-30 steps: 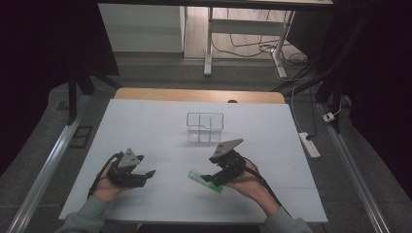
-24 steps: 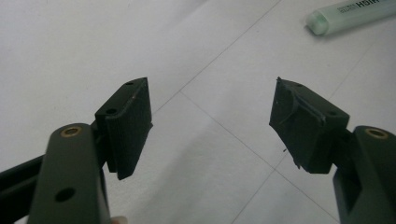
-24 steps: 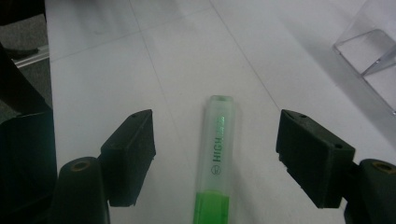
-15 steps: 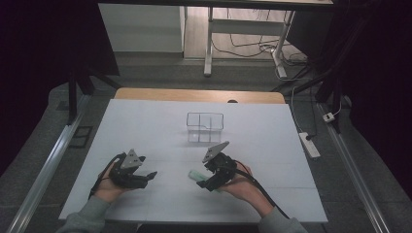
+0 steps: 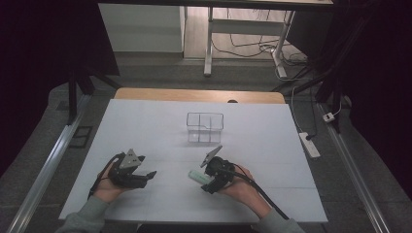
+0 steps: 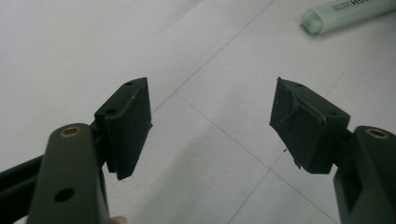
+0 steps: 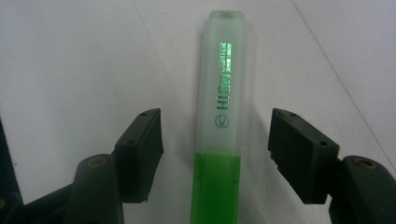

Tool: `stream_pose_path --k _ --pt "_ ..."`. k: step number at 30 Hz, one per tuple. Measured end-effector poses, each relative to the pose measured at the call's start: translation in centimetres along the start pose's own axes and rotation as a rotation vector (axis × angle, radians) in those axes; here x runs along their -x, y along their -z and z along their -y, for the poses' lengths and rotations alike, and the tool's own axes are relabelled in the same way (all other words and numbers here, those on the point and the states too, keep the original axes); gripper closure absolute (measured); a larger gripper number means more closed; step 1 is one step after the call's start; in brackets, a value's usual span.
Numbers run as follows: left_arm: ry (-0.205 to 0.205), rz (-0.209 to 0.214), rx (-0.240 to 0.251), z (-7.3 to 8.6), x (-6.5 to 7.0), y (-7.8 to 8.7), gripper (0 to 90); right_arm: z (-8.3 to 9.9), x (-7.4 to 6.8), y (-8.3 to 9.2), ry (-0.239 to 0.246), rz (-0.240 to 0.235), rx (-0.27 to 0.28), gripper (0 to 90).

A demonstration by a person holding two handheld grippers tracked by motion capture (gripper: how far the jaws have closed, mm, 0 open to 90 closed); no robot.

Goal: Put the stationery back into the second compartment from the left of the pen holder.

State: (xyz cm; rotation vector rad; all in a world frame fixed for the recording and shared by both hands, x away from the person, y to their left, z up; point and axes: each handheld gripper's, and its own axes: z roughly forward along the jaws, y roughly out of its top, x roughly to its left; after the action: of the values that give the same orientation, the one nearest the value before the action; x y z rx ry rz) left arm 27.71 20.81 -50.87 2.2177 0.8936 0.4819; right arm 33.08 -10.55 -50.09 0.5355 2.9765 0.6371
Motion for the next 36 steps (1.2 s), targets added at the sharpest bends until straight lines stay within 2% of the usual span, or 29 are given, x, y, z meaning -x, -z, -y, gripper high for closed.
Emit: stream_pose_path --k 1,5,8,10,12,13,14,19,24,25,26,27,36 --pt "0.0 0.001 0.0 0.0 0.0 0.0 28.8 0.0 -0.1 -0.1 -0.011 -0.002 -0.004 37.6" --pt "0.0 0.0 0.001 0.0 0.0 0.0 28.9 0.1 0.0 -0.3 0.005 0.015 -0.042 44.4" --pt "0.001 -0.001 0.0 0.0 0.0 0.0 28.9 0.1 0.0 -0.3 0.009 0.047 -0.053 51.7" --pt "0.001 -0.001 -0.001 0.0 0.0 0.0 28.9 0.1 -0.1 -0.3 0.005 0.052 -0.049 53.0" --pt "-0.003 -0.002 -0.007 0.0 0.0 -0.1 28.9 0.2 0.0 -0.3 -0.008 0.05 -0.049 60.3" --pt "-0.004 -0.001 -0.008 0.0 0.0 -0.2 28.9 0.2 0.1 -0.3 0.0 0.056 -0.05 63.5" --pt "-0.005 -0.002 -0.01 0.0 0.0 -0.2 28.9 0.2 -0.1 -0.3 -0.016 0.062 -0.048 65.2" --pt "-0.006 -0.005 -0.014 0.0 0.1 -0.2 28.9 0.2 0.0 -0.2 0.005 0.064 -0.049 66.1" --pt "-0.004 -0.005 -0.013 0.0 0.0 -0.3 29.0 0.3 0.1 0.0 0.022 0.036 -0.041 66.2" --pt "-0.004 -0.006 -0.013 0.0 0.0 -0.3 29.0 0.3 0.0 0.1 0.013 0.027 -0.034 66.2" --pt "-0.004 -0.006 -0.013 0.0 0.0 -0.3 29.0 0.3 0.1 0.3 0.033 0.025 -0.027 66.2" --pt "-0.005 -0.005 -0.013 0.0 0.0 -0.3 29.1 0.2 0.0 0.5 0.024 0.026 -0.017 66.2" --pt "-0.012 -0.003 -0.015 -0.1 0.1 -0.4 29.0 0.1 0.0 3.8 0.061 0.067 0.084 66.2"
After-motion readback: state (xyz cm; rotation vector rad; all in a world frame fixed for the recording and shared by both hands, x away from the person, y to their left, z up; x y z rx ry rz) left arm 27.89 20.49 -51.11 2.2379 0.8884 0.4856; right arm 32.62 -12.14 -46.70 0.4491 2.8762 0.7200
